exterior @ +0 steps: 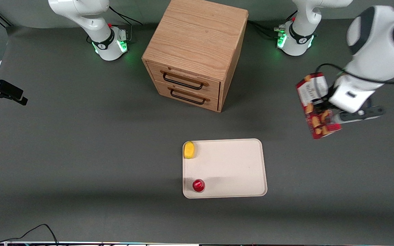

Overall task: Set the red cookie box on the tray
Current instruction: 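Carry the box over the white tray and lower it onto it, then open the left gripper, release the box, and withdraw the arm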

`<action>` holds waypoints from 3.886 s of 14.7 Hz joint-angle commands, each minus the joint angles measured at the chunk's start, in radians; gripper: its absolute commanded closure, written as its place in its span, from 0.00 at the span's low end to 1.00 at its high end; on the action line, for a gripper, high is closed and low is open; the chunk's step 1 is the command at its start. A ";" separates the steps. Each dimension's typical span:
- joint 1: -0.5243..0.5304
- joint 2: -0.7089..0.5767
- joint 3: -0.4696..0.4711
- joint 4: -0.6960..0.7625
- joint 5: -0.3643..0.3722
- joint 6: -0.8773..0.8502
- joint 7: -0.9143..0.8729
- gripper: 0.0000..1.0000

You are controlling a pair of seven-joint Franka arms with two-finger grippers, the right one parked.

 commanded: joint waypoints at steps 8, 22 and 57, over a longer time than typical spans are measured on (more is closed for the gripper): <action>-0.096 0.551 -0.074 0.307 0.150 0.341 -0.578 1.00; -0.133 0.708 -0.100 0.359 0.358 0.427 -0.658 0.96; 0.012 -0.180 0.267 0.023 0.052 -0.198 0.552 0.00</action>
